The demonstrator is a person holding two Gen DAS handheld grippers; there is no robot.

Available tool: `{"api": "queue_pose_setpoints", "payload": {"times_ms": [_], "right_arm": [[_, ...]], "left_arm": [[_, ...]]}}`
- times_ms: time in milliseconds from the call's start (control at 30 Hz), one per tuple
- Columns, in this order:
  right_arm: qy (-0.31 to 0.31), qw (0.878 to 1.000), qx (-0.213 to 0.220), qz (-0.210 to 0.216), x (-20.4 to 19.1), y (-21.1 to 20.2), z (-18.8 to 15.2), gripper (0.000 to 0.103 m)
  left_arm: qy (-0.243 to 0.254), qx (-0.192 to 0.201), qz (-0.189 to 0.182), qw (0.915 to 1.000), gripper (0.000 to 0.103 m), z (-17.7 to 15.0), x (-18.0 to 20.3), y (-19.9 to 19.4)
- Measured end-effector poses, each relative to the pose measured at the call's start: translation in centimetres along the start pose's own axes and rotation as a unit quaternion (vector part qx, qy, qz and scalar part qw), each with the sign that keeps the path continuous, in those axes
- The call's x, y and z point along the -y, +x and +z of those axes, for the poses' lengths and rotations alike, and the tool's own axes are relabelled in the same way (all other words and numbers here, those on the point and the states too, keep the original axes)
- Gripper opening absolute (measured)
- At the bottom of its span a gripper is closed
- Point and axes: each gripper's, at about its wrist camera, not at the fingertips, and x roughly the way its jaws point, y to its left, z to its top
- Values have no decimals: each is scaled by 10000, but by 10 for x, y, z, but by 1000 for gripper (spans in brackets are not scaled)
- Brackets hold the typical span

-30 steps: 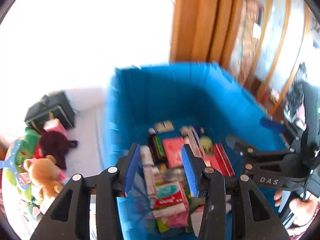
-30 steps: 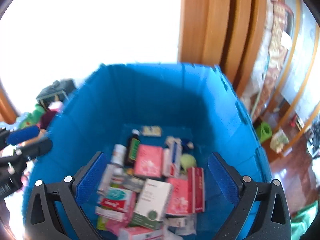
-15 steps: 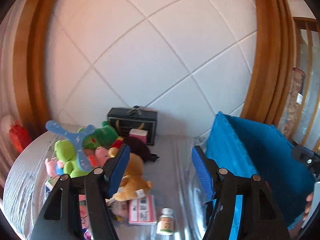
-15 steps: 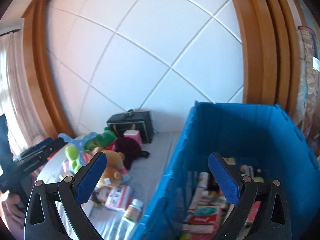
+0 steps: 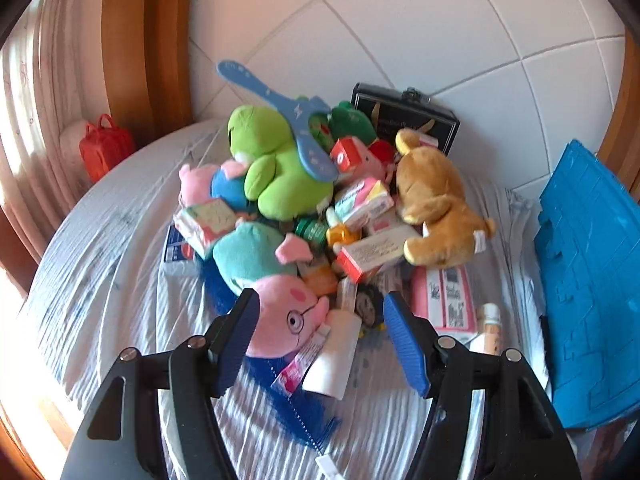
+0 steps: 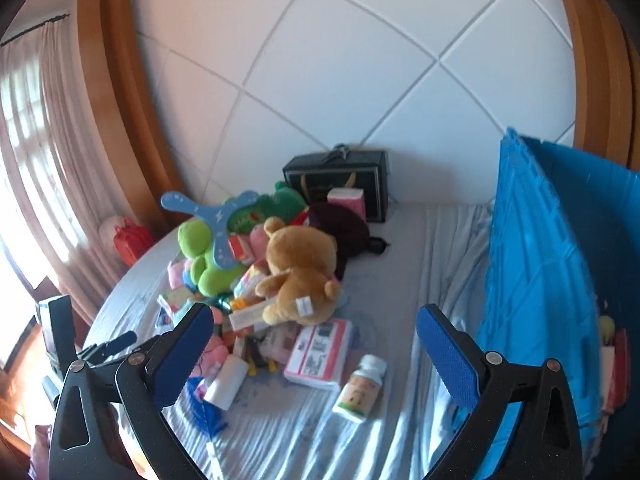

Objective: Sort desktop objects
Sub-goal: 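Move both tools back toward the pile on the bed, then grasp the white paper roll with left tool while right tool grasps the white pill bottle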

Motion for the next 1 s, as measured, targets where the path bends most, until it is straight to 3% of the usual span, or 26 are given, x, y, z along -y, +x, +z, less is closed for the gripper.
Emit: {"api": "queue_pose_setpoints", "payload": {"times_ms": [200,400,533,733,800,867,967,1000], "right_arm": [[468,9926,-1086,-264,18,65,-49,103],[796,9763,-1846,-803,40,105,-85,103],[1038,9662,-2200,-849,53,128,-100,103],[1296,9549,-2540,-828,63,154,-107,103],[1331,9512,-2640,-878,65,165,-107,96],[1321,9477,-2758,-916,67,176,-108,82],[1340,9425,-2922,-914,69,192,-111,81],[1640,9360,-2917,-1088,69,196,-113,81]], "left_arm": [[444,-551,10,9975,64,-43,4,40],[665,-1096,-313,9913,62,-58,18,78],[637,-1517,-534,9849,45,-56,24,104],[752,-1657,-486,9821,44,-48,30,123],[881,-1686,-491,9805,44,-47,36,128],[986,-1766,-456,9783,44,-48,41,134],[1013,-1903,-436,9755,45,-51,47,142],[1058,-1936,-467,9742,45,-52,50,143]]}}
